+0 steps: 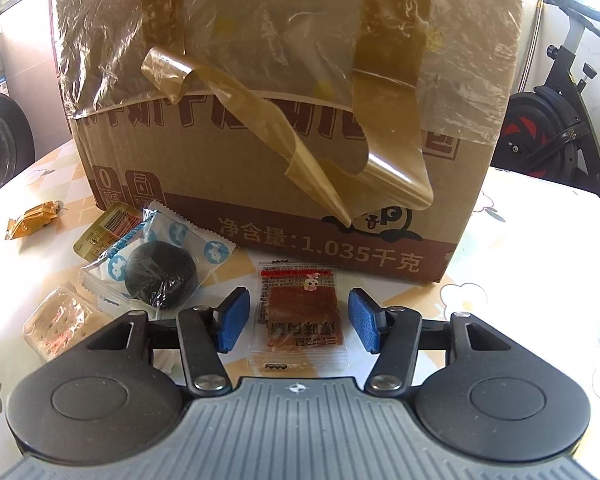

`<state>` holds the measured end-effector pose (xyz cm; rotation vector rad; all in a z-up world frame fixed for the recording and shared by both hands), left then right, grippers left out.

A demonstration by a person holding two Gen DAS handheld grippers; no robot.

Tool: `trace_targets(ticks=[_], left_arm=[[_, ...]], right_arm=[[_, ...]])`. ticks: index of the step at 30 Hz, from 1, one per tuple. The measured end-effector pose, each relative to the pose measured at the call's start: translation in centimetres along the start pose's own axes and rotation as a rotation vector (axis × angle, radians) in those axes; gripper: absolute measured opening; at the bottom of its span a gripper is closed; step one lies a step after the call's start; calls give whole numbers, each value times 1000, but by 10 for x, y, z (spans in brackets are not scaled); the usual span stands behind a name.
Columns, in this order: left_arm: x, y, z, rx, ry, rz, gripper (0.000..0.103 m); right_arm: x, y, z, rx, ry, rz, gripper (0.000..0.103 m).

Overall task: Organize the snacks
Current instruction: 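Close the right gripper on the small clear brown-filled packet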

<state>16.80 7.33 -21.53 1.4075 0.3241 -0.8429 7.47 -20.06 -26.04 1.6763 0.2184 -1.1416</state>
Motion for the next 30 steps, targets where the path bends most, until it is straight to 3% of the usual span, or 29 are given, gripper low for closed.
trace_targets(ticks=[9,20,24,30], left_arm=[[9,-8,0,45,-12,-38,46],[29,-6,8,59,-51,-49,47],[46,-2,3,-2,-62,-59,47],[67,1,2,23,-64,-82,47]], right_arm=[[-10,-6,4,10,36,35,41],[-15,-7,7,24,68,46,40],[-15,-7,6,24,67,46,41],[-14,-7,5,15,63,45,41]])
Point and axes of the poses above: each gripper's, at about its wrist camera, not at the fingertips, and x roughly the way its jaws point, z to its right, y to its top, the point moved 4 cm from there along x, roughly the way its jaws point, and after that the axes turned 12 degrees about -y, right-handed, at the moved point
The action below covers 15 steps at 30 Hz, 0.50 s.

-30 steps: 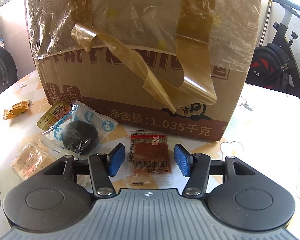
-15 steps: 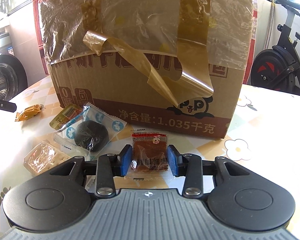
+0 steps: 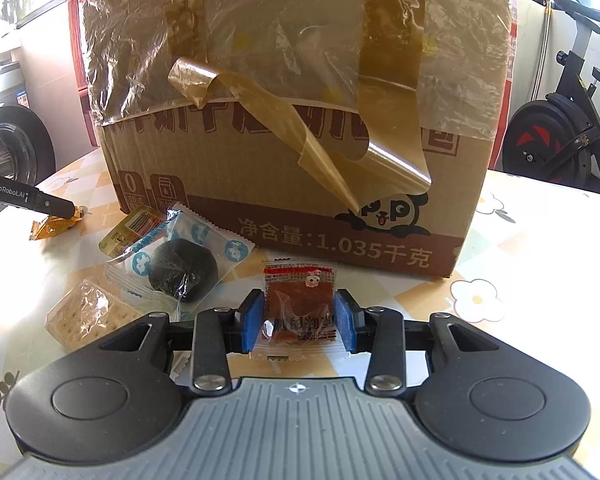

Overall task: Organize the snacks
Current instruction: 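Close the right gripper on the small clear brown-filled packet, then grasp the yellow snack bar with the left gripper while the right holds its packet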

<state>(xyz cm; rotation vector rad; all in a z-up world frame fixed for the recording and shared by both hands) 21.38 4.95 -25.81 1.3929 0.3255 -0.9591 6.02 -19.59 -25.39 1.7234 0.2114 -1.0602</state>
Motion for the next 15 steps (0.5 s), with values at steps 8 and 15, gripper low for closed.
trace_targets(ticks=[8,15], left_arm=[[0,-6,-2,35,-8,-6,53],[-4,-16,11,130,23,-22,53]], right_arm=[[1,0,-1,-4,0,-2,41],[1,0,-1,-4,0,-2,41]])
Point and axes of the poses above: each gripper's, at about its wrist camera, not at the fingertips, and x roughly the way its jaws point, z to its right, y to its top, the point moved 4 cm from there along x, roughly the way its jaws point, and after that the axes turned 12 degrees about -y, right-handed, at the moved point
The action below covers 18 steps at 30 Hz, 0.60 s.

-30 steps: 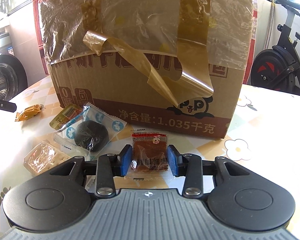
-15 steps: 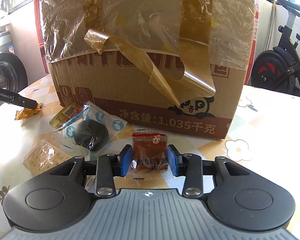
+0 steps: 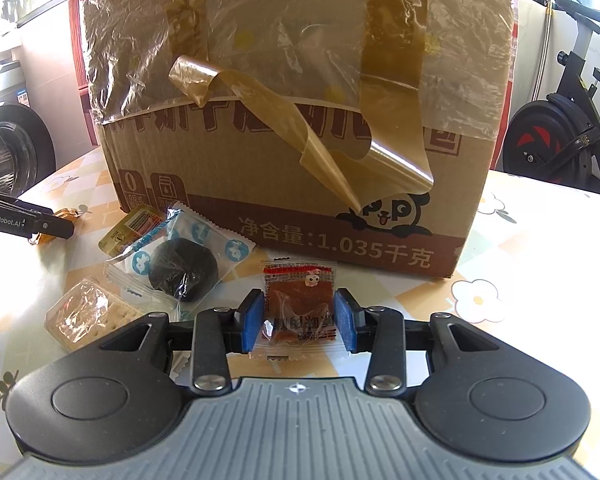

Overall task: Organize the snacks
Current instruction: 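Grasp the yellow snack bar with the left gripper while the right holds its packet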

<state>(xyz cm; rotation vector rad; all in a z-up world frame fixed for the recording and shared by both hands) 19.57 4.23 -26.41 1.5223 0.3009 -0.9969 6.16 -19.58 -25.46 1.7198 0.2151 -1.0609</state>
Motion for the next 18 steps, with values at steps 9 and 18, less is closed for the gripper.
trace_targets(ticks=[9,18], left_arm=[[-12,-4,11,-19,10,19,33],[-59,0,38,-139,-47,130,33]], right_arm=[[-1,0,0,2,2,1,41],[-2,0,0,0,11,0,41]])
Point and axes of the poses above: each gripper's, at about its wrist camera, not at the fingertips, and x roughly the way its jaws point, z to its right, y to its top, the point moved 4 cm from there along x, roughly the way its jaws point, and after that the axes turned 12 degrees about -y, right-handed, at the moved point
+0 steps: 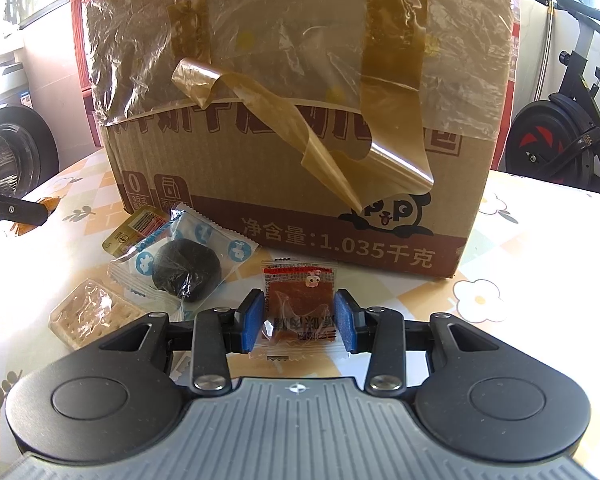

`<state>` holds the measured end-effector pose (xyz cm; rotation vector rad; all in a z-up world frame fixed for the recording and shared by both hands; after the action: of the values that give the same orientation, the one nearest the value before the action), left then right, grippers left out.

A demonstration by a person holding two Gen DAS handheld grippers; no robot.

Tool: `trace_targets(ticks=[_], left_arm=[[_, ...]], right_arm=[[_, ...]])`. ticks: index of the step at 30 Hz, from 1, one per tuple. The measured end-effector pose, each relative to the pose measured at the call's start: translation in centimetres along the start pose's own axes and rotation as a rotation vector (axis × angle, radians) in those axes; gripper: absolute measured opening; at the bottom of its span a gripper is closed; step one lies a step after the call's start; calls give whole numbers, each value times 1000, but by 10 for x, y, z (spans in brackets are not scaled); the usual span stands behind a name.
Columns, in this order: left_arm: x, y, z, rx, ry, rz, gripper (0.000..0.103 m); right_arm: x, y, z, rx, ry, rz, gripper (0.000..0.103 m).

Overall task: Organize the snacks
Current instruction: 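Grasp the yellow snack bar with the left gripper while the right holds its packet, then lift both held snacks up over the lined box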

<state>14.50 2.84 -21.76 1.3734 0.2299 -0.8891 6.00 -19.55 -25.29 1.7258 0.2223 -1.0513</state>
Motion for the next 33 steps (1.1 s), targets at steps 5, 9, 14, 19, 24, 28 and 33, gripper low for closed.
trace_targets(ticks=[5,9,14,19,24,28,33], left_arm=[[-16,1,17,7,-23,34,33],[-22,2,23,4,-28,43,33],[-33,5,32,6,-41,66,33],[-49,20,43,40,-43,117,33],[-67,49,57,82,-57,195,33],[-75,77,69,124,-62,244,33],[-73,123,94,192,-91,313,33]], right_arm=[[-19,2,6,32,9,25,41],[-40,-2,8,34,34,43,41],[-67,1,2,13,73,91,41],[-94,20,-14,-28,117,193,41],[-121,49,-23,-45,142,321,41],[-133,76,-19,-19,146,404,41],[-134,126,1,28,117,472,41]])
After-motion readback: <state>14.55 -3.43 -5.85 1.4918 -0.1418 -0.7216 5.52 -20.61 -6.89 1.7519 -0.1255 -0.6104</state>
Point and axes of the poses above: each gripper's, at about its wrist camera, not at the fingertips, and x roughly the way its jaws point, z to its right, y to its top, the point moved 4 cm from there along x, roughly the way its jaws point, and after that the axes turned 12 degrees about -y, right-handed, at the moved point
